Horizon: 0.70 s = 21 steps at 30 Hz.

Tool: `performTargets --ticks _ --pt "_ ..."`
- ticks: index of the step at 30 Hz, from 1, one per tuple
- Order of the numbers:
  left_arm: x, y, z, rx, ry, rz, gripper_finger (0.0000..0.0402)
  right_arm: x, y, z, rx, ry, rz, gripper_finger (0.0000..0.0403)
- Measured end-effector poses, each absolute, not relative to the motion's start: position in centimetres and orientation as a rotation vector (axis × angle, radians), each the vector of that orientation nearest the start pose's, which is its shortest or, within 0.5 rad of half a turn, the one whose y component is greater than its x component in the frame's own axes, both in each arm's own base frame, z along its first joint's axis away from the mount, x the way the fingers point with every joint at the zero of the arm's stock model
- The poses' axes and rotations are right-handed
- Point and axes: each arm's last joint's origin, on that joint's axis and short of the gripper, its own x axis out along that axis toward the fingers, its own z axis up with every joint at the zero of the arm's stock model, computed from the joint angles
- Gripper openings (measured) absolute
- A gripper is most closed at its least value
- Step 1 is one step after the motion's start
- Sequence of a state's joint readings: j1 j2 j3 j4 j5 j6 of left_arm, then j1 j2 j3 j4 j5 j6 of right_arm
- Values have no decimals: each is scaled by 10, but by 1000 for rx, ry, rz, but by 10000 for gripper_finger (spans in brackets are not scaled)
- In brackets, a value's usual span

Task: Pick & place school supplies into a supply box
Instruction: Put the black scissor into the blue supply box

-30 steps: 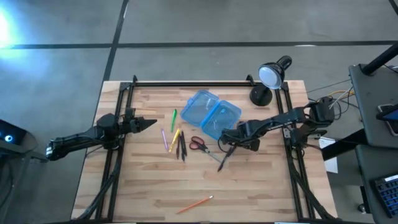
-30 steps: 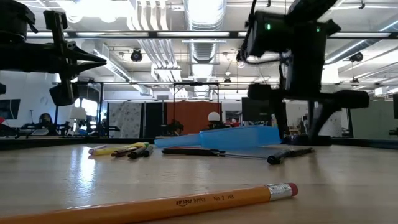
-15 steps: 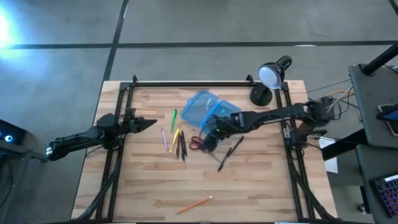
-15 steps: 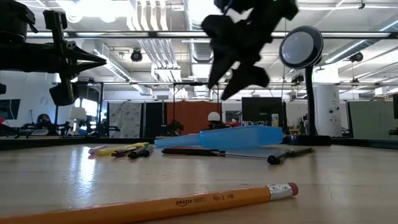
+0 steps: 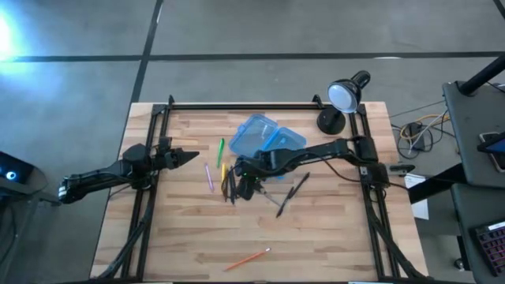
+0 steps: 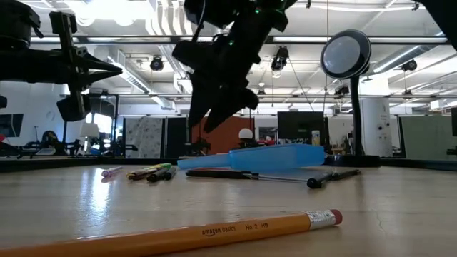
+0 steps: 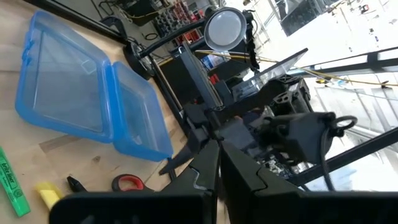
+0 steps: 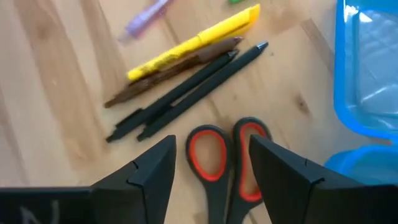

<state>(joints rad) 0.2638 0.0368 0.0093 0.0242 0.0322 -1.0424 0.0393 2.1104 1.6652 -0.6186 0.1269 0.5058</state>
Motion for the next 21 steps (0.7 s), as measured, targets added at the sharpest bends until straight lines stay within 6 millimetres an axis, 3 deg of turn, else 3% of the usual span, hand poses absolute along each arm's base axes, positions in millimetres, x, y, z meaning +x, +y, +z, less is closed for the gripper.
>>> performTargets --ticks 9,21 --pt "96 25 166 -1038 -116 213 0 456 19 168 286 1106 -330 192" --pt "96 25 166 -970 -106 216 0 450 9 154 306 1154 -331 191"
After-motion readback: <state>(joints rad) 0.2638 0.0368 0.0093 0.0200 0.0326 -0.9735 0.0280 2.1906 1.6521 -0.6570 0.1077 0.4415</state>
